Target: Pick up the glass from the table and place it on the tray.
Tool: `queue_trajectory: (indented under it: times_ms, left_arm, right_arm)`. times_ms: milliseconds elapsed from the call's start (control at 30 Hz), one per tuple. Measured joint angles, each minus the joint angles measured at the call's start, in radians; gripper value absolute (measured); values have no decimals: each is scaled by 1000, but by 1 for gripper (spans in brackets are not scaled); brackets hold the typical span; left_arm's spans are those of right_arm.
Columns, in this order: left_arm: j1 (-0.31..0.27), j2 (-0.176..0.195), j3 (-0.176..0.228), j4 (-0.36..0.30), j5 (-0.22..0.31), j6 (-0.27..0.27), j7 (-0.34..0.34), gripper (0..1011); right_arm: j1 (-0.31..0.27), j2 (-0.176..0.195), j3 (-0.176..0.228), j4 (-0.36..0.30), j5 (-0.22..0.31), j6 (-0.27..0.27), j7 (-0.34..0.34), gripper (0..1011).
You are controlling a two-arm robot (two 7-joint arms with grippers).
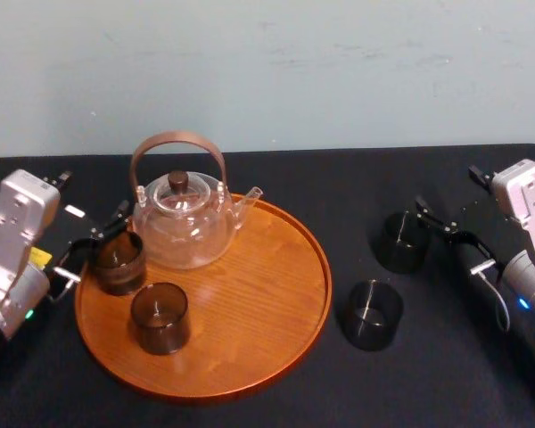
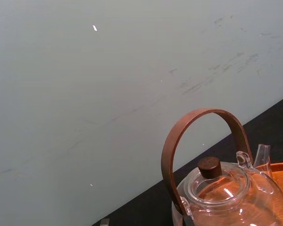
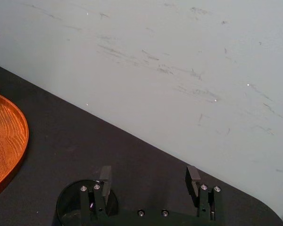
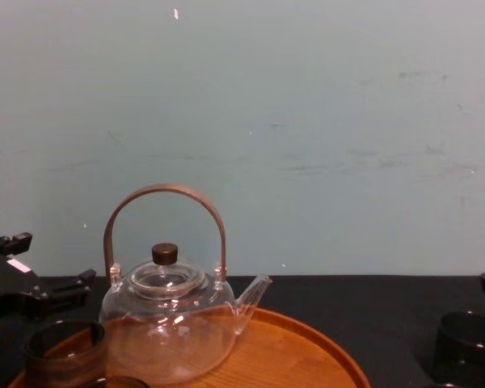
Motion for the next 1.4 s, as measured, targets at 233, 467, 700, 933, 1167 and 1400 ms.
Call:
queue_trajectory:
  times_ms: [233, 467, 700, 933, 1167, 1400]
  left_arm:
    - [0, 0, 0, 0, 0, 0, 0, 1002]
    - [0, 0, 0, 0, 0, 0, 0, 1001]
    - [0, 0, 0, 0, 0, 0, 0, 1001]
    - [0, 0, 0, 0, 0, 0, 0, 1001]
    - [0, 0, 0, 0, 0, 0, 0, 1001]
    - [0, 0, 0, 0, 0, 0, 0, 1001]
  right_arm:
    - [0, 0, 0, 0, 0, 0, 0, 1002]
    - [0, 0, 0, 0, 0, 0, 0, 1003]
    - [0, 0, 0, 0, 0, 0, 0, 1002]
    - [0, 0, 0, 0, 0, 0, 0, 1002]
    - [0, 0, 0, 0, 0, 0, 0, 1002]
    - [0, 0, 0, 0, 0, 0, 0, 1002]
